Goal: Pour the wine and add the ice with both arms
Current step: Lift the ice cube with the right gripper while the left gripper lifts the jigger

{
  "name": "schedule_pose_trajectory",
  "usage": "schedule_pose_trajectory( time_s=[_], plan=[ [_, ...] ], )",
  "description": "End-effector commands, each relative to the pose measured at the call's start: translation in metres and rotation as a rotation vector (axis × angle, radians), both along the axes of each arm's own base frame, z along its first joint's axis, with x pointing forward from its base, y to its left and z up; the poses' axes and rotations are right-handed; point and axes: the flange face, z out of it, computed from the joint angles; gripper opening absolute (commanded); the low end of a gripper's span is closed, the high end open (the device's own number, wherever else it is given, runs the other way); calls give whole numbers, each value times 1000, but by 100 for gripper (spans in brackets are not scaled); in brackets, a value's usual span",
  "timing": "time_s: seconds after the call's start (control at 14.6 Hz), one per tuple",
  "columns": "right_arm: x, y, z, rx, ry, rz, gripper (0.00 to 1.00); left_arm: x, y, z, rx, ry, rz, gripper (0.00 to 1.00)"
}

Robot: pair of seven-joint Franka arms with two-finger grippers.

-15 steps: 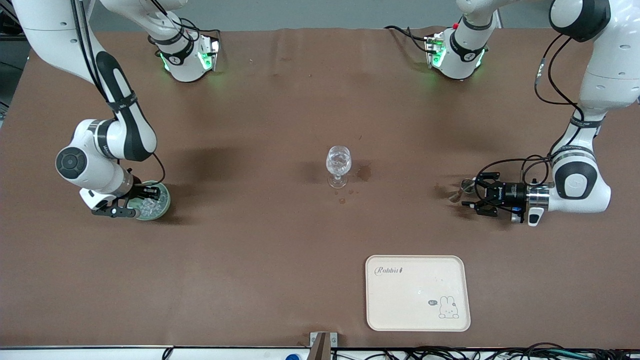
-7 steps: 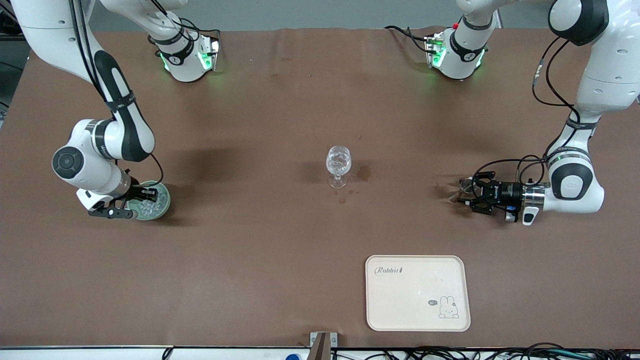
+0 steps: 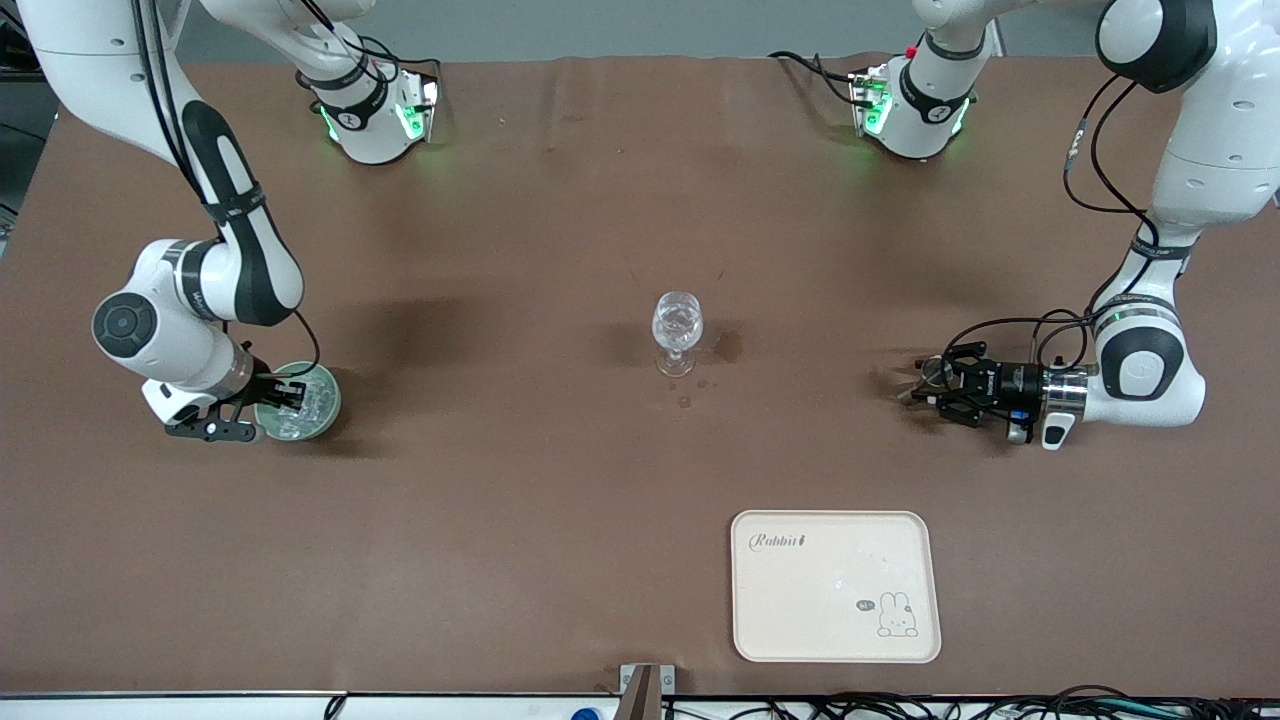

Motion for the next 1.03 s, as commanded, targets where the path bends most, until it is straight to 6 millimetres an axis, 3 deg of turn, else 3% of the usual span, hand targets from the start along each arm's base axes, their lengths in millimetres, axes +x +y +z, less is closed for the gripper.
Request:
schedule_pose_trajectory(
  time_s=[0.0,0.21,0.41,0.68,0.82,0.96],
  plan=[
    [-1,-2,23,11,-23,-21,5,2,-1,-1,-30,-5,17,42],
    [0,-2,57,19,-63,-20,4,5,0,1,-34,-9,27,21],
    [2,-7,114,31,-64,-19,3,8,-6,5,-45,-12,31,2],
    [21,-11,220,32,-29,29,3,15,-42,23,-101,-7,4,1],
    [26,-17,269,35,-4,50,3,31,-71,55,-95,-7,11,1],
    [22,-17,299,38,2,62,3,39,-100,84,-56,26,13,1]
  ],
)
